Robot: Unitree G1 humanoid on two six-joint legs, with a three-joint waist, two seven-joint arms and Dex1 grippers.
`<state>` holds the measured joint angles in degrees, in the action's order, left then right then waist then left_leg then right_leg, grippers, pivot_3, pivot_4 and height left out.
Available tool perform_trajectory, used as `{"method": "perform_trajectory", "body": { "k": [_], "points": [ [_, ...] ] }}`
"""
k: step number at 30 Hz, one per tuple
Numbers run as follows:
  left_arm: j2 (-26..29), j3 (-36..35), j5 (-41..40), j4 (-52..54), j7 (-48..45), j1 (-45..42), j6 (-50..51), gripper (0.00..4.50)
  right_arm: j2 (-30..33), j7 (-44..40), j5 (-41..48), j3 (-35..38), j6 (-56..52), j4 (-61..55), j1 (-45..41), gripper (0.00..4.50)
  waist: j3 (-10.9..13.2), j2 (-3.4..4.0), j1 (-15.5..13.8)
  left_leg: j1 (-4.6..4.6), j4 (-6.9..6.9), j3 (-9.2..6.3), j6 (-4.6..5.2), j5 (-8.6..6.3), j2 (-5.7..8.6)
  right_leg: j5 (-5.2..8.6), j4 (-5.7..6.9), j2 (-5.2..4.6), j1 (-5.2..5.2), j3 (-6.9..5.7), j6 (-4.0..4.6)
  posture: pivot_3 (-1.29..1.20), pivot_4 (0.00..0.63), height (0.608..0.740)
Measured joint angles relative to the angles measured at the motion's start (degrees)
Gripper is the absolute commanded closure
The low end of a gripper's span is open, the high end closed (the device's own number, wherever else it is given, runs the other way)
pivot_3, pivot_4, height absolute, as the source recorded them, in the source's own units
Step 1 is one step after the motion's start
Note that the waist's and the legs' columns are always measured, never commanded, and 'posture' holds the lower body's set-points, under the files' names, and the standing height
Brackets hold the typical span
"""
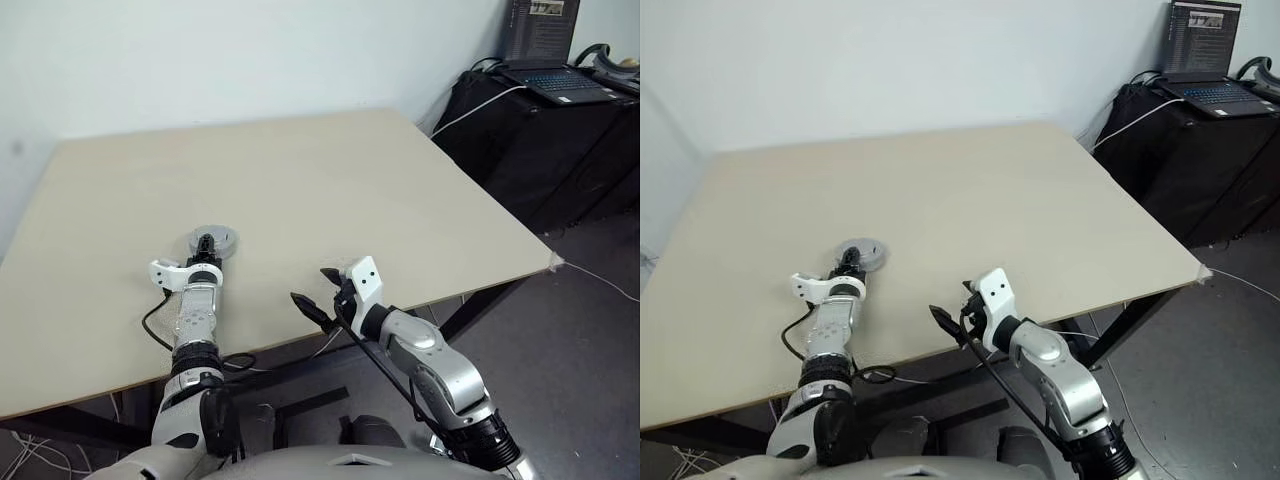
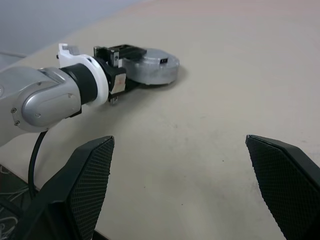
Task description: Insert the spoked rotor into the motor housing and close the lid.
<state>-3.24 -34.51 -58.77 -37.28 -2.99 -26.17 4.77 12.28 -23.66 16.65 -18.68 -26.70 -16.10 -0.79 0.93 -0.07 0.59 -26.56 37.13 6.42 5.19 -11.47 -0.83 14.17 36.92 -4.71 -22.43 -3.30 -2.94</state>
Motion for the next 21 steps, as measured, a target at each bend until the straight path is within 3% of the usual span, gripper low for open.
{"method": "perform_trajectory", "body": {
  "k": [10, 17, 21],
  "points": [
    [0.01, -0.95, 3.53, -0.69, 1.49, -1.21, -0.11, 2.38, -0.74, -0.30, -0.87, 0.01, -0.05, 0.30, 0.03, 0.00, -0.08, -0.04, 0.06, 0.06, 0.00, 0.00, -0.02, 0.01, -0.07, -0.11, 0.05, -0.20, 0.00, -0.01, 0.08, 0.00, 0.000, 0.740],
    [-0.36, -0.46, 4.80, 3.00, 2.44, 0.68, 1.44, 0.08, -0.95, -0.36, -1.48, -0.01, -0.09, 0.70, 0.04, 0.00, -0.23, -0.10, 0.25, 0.10, -0.01, 0.03, -0.03, 0.01, -0.06, -0.11, 0.03, -0.20, 0.00, 0.09, 0.08, 0.00, 0.000, 0.740],
    [-2.44, 0.74, 5.16, 10.88, 4.50, 5.35, 3.53, 0.03, -1.14, -0.43, -1.60, 0.01, -0.09, 1.45, 0.09, 0.00, -0.33, -0.12, 0.68, 0.15, -0.07, 0.12, -0.02, 0.00, -0.06, -0.11, 0.01, -0.21, -0.01, 0.22, 0.08, 0.00, 0.000, 0.740]
  ]
}}
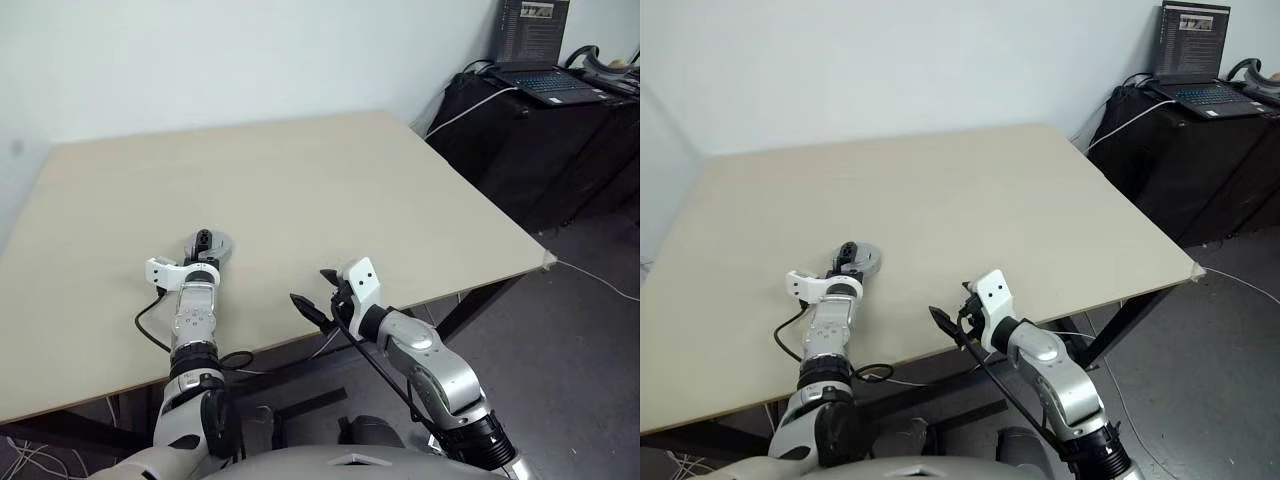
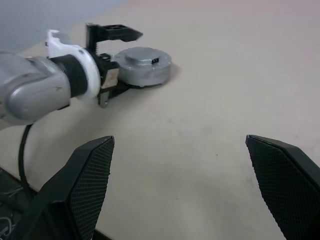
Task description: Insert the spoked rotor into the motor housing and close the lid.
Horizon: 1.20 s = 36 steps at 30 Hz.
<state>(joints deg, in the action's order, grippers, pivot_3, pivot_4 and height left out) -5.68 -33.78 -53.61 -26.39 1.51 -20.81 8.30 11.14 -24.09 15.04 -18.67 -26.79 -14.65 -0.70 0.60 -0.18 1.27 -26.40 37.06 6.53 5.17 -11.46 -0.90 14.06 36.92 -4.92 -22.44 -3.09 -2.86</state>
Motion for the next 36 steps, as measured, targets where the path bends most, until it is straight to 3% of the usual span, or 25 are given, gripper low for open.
{"method": "perform_trajectory", "body": {
  "k": [10, 16, 24, 30, 36],
  "points": [
    [0.59, 4.11, -0.48, 18.18, 6.54, 14.09, 7.98, 0.03, -0.48, -0.84, -0.16, -0.05, -0.07, 0.45, -0.02, 0.00, -0.10, -0.02, 0.29, 0.22, -0.12, 0.15, 0.00, -0.02, -0.07, 0.00, 0.06, 0.00, 0.02, 0.22, 0.02, 0.00, 0.000, 0.740],
    [1.20, 12.32, 2.67, 30.07, 4.74, 26.69, 11.72, 0.03, -1.01, -1.16, -0.07, 0.09, 0.02, 0.54, 0.02, 0.00, -0.26, -0.02, 0.13, 0.73, -0.70, 0.89, 0.01, -0.04, -0.03, -0.02, 0.05, -0.56, 0.03, 0.20, -0.02, 0.00, 0.000, 0.740],
    [4.75, 29.66, 22.74, 36.85, -2.69, 37.43, 7.18, 0.03, -2.44, 1.98, -2.14, 2.25, 4.47, 1.34, 1.87, 0.00, -0.31, 0.01, -0.61, 0.75, -1.25, 1.32, -0.07, -0.01, -0.08, 0.00, -0.01, -0.71, -0.30, 0.13, 0.00, 0.00, 0.000, 0.740],
    [7.15, 35.77, 41.34, 38.55, -1.34, 40.00, -5.60, 0.03, -3.01, 9.25, -9.77, 3.88, 14.60, 3.92, 5.41, 0.00, -0.40, 0.16, -0.55, 0.76, -1.62, 1.58, -0.28, 0.12, -0.19, 0.10, -0.02, -0.65, -0.60, 0.33, 0.17, 0.00, 0.000, 0.740],
    [6.88, 36.73, 49.36, 37.10, 0.34, 42.91, -13.87, 0.03, -4.09, 16.58, -14.95, 7.81, 21.92, 6.14, 9.20, 0.00, -0.39, 0.16, -0.60, 0.74, -1.75, 1.64, -0.34, 0.15, -0.27, 0.16, -0.03, -0.63, -0.73, 0.37, 0.26, 0.00, 0.000, 0.740]
  ]
}}
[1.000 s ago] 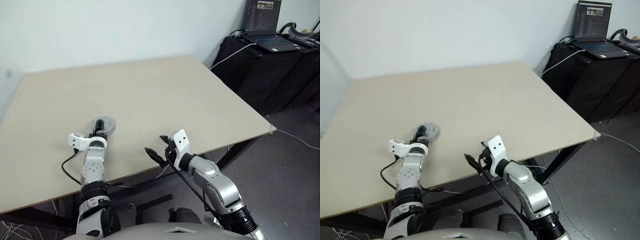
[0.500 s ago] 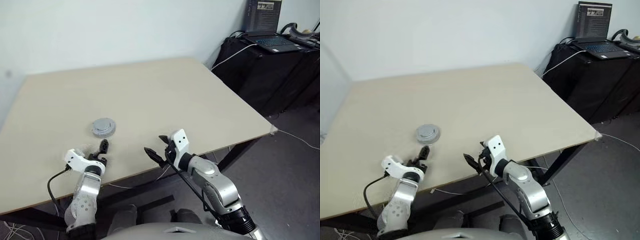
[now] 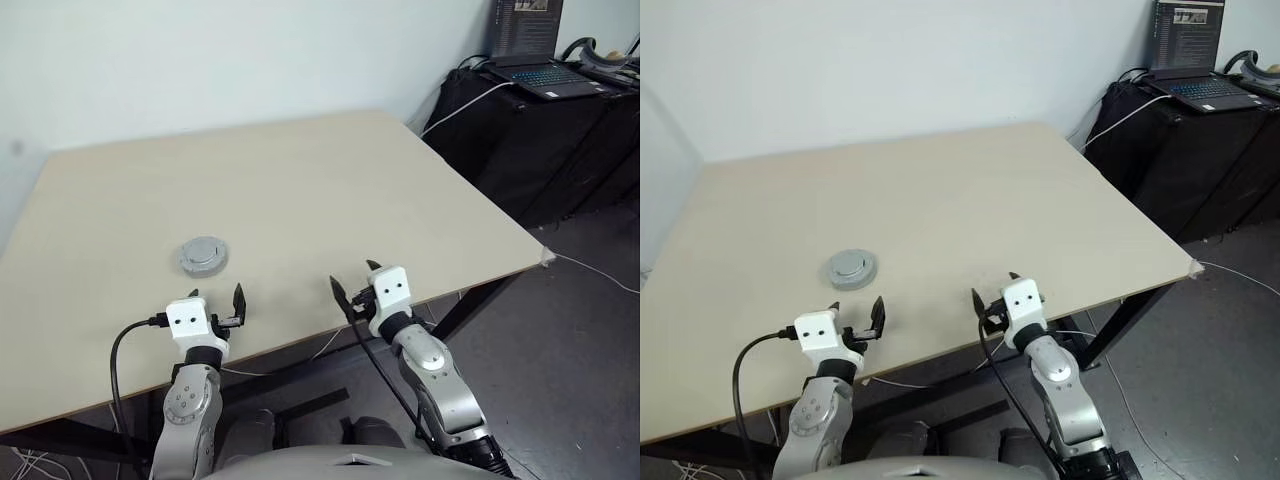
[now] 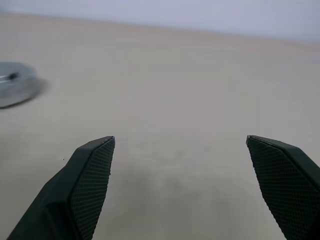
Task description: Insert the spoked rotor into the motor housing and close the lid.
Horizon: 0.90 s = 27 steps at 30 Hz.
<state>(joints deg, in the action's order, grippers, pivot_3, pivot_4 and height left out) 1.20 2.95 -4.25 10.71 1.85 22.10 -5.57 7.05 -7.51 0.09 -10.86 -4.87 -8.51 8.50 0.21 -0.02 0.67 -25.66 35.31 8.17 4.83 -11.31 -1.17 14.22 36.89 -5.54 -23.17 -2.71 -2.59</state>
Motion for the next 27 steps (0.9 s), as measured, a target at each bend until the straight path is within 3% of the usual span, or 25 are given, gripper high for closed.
{"method": "perform_trajectory", "body": {
  "k": [6, 9, 12, 27],
  "points": [
    [0.09, 0.56, 6.96, -2.23, 2.17, 1.71, -5.50, 0.03, -0.32, 4.58, -1.83, 4.87, 2.90, 0.59, 5.52, 0.00, 0.01, 0.03, 0.01, 0.00, 0.01, 0.02, 0.01, 0.00, -0.05, 0.00, 0.02, -0.11, -0.02, -0.09, -0.02, 0.00, 0.000, 0.740],
    [-0.17, 1.29, 9.28, -3.59, 3.01, 1.77, -8.08, 0.03, -0.78, 6.39, -2.16, 6.83, 4.40, 0.70, 7.39, 0.00, 0.01, 0.04, 0.03, 0.01, 0.08, 0.14, 0.01, -0.01, -0.31, 0.08, 0.01, -0.53, -0.03, -0.78, -0.28, 0.00, 0.000, 0.740],
    [-0.59, 2.16, 10.39, -4.22, 3.09, 1.92, -9.34, 0.03, -0.69, 6.66, -2.51, 7.84, 5.68, 0.89, 9.45, 0.00, -0.01, 0.16, 0.06, 0.05, 0.16, 0.13, -0.05, -0.02, -0.51, 0.03, 0.04, -0.94, -0.02, -1.69, -0.30, 0.00, 0.000, 0.740],
    [-0.38, 2.61, 11.10, -6.19, 3.00, 0.50, -10.13, 0.03, -3.07, 8.54, -3.99, 8.98, 6.19, 1.19, 10.76, 0.00, 0.02, 0.35, 0.04, 0.04, 0.34, 0.10, -0.05, -0.02, -0.63, -0.01, 0.04, -1.13, 0.07, -2.31, -0.37, 0.00, 0.000, 0.740]
  ]
}}
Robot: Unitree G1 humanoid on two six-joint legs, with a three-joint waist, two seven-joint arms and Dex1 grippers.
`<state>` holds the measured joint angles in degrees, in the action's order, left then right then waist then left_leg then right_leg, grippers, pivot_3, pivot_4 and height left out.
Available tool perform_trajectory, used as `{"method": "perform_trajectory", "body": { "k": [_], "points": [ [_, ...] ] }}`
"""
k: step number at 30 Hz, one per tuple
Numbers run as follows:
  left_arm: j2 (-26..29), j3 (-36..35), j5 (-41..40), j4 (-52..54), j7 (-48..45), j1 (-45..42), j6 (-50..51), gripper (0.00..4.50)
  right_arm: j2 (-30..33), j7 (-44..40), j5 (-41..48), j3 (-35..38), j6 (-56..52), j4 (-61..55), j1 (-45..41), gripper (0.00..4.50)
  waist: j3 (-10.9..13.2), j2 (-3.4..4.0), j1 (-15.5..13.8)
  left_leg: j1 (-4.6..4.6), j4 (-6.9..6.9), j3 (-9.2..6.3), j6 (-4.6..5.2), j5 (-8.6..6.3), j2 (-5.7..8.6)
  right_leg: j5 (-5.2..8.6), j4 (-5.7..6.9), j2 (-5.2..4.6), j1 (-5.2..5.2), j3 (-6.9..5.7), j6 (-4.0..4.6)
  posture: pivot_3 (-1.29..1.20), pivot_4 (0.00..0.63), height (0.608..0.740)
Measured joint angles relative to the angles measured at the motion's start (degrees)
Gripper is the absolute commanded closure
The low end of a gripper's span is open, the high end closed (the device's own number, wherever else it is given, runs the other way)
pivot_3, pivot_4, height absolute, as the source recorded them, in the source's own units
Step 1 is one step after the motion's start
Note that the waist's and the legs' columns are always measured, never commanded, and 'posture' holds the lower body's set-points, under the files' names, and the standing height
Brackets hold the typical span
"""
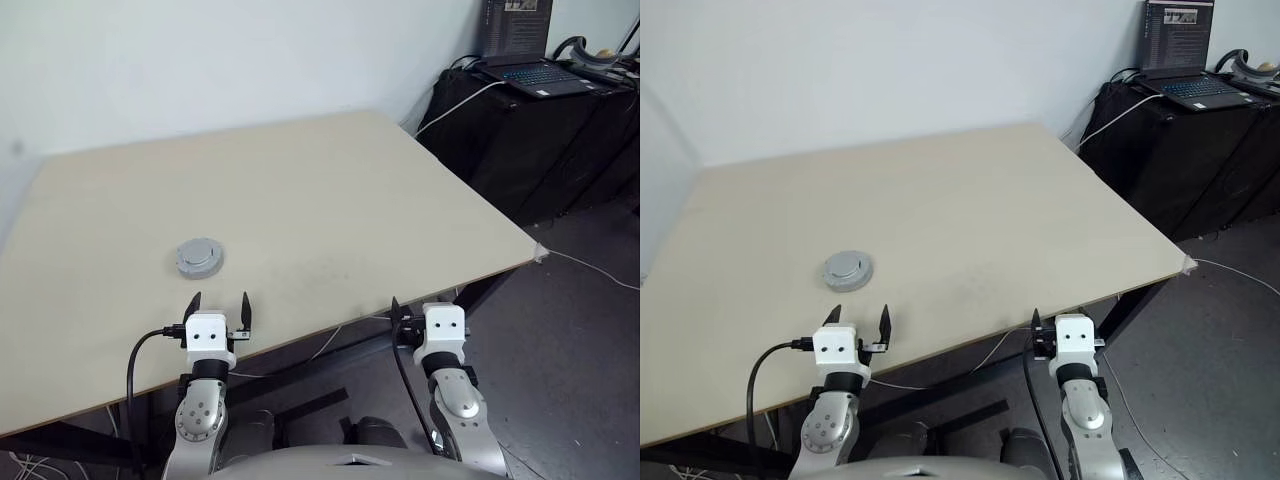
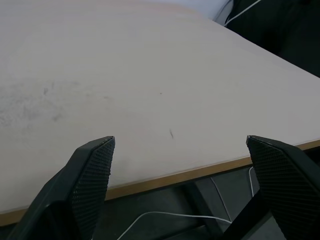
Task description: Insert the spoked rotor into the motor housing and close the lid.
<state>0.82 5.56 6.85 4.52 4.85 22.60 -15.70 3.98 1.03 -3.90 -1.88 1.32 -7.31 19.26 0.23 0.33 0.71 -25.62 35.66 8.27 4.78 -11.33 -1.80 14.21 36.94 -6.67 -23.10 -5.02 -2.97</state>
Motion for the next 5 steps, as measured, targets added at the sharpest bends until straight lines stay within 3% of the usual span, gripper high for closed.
{"method": "perform_trajectory", "body": {
  "k": [5],
  "points": [
    [0.44, -0.06, -0.01, 0.00, 0.01, -0.03, -0.03, 0.03, -0.19, -0.28, 0.00, -0.01, 0.00, 0.00, -0.57, 0.00, -0.01, 0.02, -0.01, 0.00, 0.01, -0.01, 0.00, 0.00, 0.00, -0.01, 0.00, -0.01, 0.01, -0.06, 0.01, 0.00, 0.000, 0.740]
  ]
}}
